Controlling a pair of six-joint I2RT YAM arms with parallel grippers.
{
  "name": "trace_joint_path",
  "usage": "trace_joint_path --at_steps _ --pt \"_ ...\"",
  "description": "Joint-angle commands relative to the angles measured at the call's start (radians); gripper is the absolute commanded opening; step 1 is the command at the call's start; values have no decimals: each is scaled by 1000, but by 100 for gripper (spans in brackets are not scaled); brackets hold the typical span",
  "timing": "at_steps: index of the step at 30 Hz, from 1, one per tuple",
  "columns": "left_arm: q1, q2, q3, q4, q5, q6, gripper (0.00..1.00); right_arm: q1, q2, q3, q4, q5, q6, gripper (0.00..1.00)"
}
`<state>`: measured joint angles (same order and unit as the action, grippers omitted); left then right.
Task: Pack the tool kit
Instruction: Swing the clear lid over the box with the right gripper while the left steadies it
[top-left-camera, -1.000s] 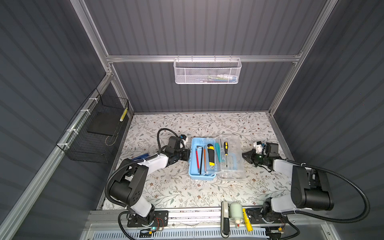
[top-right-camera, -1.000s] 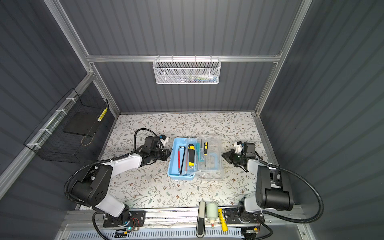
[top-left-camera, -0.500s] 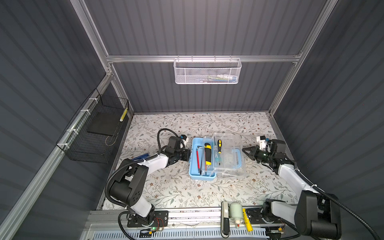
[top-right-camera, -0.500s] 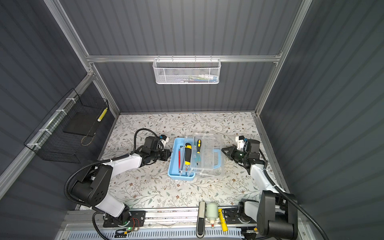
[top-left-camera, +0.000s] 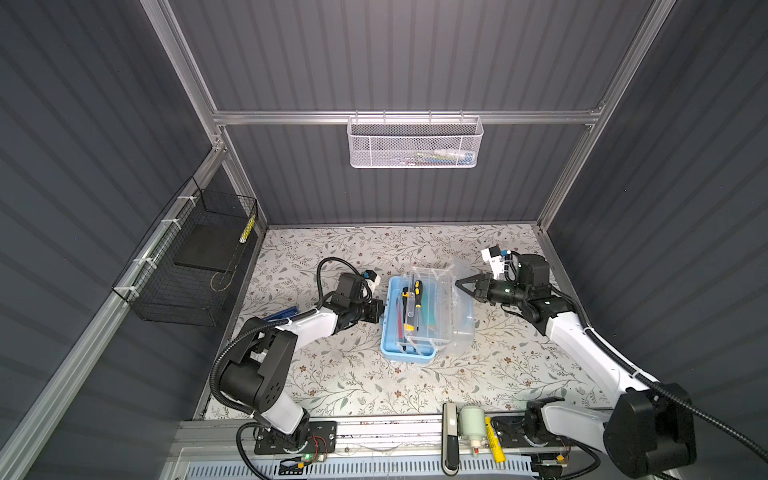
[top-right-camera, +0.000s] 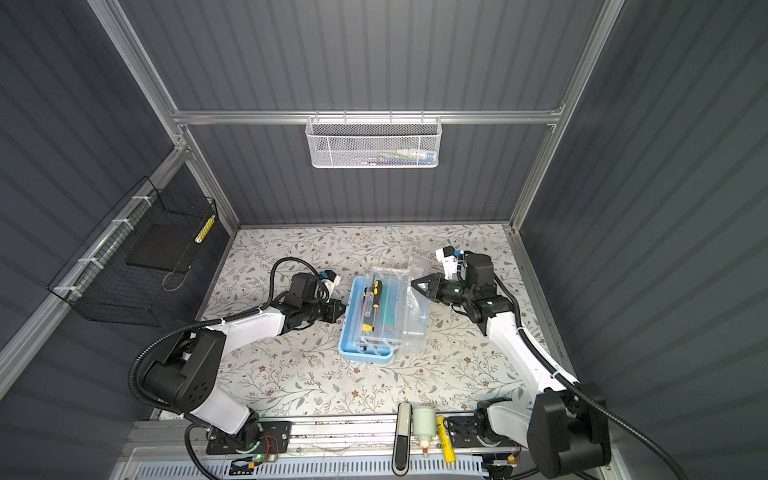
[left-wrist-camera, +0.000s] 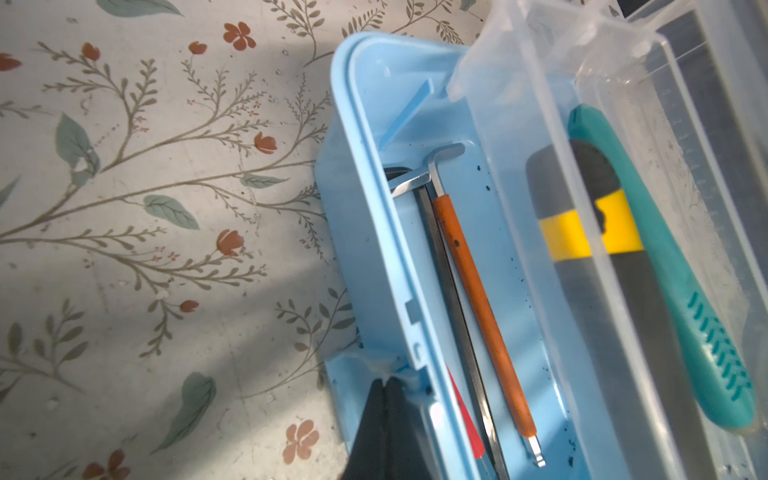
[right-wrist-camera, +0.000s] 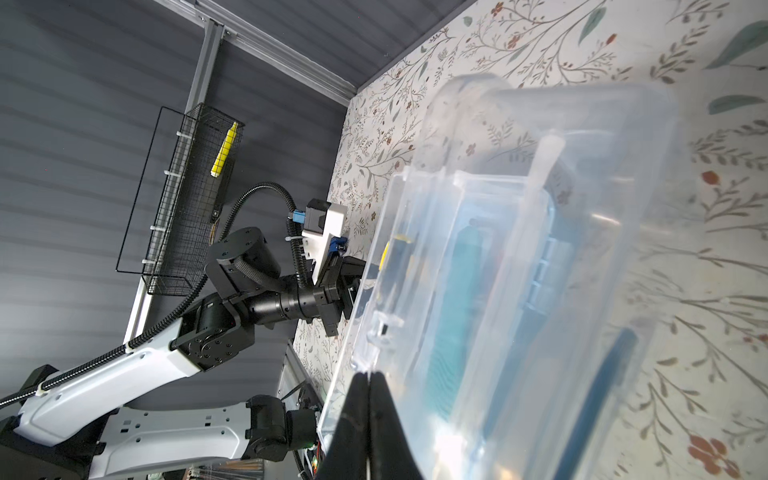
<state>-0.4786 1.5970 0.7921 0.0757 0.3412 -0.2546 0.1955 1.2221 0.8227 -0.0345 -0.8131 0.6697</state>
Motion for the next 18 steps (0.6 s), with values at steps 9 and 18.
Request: trace_joint_path --at_steps 9,18 --pt "-14 -100 -19 -2 3 1 0 157 198 186 -42 5 -72 7" --pt "-12 -119 -17 -68 -114 17 0 298 344 403 -39 3 -90 9"
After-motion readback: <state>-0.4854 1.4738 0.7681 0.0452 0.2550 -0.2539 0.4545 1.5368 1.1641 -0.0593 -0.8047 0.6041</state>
